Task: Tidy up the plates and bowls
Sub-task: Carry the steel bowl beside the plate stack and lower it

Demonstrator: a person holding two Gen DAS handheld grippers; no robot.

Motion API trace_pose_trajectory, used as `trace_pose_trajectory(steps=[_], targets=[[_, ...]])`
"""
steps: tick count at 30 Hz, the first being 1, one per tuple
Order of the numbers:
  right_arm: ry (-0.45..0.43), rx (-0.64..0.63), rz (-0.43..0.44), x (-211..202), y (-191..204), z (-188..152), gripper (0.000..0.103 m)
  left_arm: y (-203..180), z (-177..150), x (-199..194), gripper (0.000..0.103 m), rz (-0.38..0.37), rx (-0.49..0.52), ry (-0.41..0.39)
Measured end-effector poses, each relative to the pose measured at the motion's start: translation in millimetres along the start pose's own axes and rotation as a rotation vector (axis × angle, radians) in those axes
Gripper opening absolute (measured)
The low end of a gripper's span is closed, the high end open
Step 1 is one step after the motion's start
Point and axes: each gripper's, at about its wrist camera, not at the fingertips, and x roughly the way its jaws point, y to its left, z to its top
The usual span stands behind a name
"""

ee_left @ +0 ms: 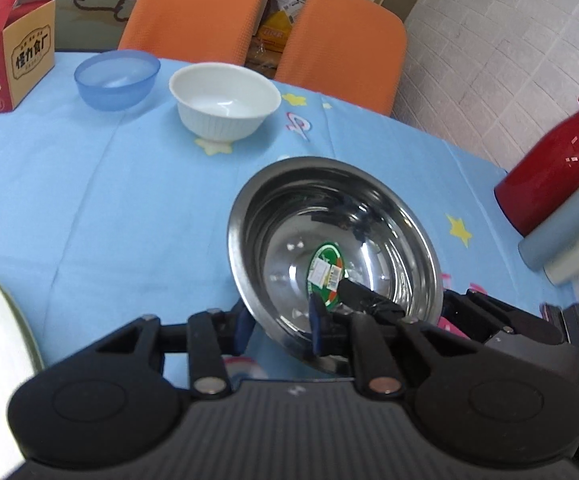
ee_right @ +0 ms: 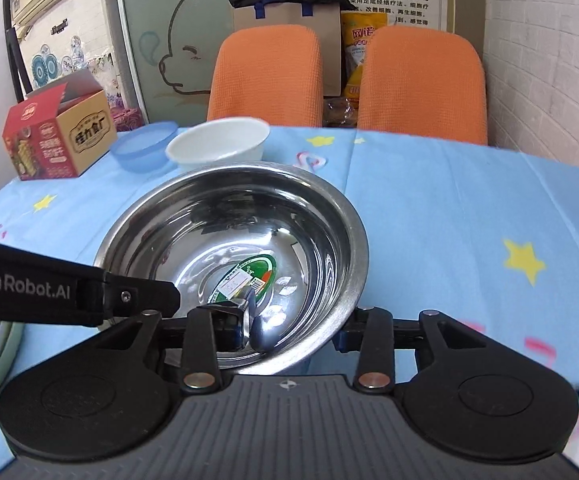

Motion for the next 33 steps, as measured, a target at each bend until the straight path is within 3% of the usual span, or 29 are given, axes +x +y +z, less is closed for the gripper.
trace_pose_trajectory(steps=[7, 13, 18, 20, 21, 22, 29, 33], targets=[[0.006, 0.025, -0.031, -26.5, 29.5, -38.6, 0.069, 13.7, -45.1, -21.9, 0.014, -0.021, 0.041, 0.036], [-0.002, 0.035, -0.046, -38.9, 42.0, -53.9, 0.073, 23.2, -61.8, -32.8, 0.015, -0.058, 0.06, 0.035], [0.005, 0.018, -0.04, -36.6, 47.9, -57.5, 0.084, 28.6, -63.3, -27.2, 0.019, -0.049, 0.058, 0.029], [0.002, 0.039, -0.025, -40.7, 45.0, -60.1, 0.09, 31.3, -63.6, -32.9, 0.028, -0.052, 0.065, 0.012], [-0.002, 0.052, -0.018, -43.3, 43.1, -60.9, 0.096, 32.9, -63.0, -37.9, 0.046, -0.047, 0.069, -0.008], [-0.016, 0.067, -0.018, -47.3, 41.2, -62.2, 0.103, 35.1, -62.0, -43.8, 0.051, -0.058, 0.071, -0.031], [-0.176, 0.206, -0.067, -88.2, 19.2, -68.8, 0.103, 44.6, -49.1, -84.7, 0.062, -0.057, 0.079, -0.171], [-0.171, 0.261, -0.049, -89.3, 8.4, -67.8, 0.103, 51.2, -37.4, -95.3, 0.064, -0.038, 0.088, -0.213]])
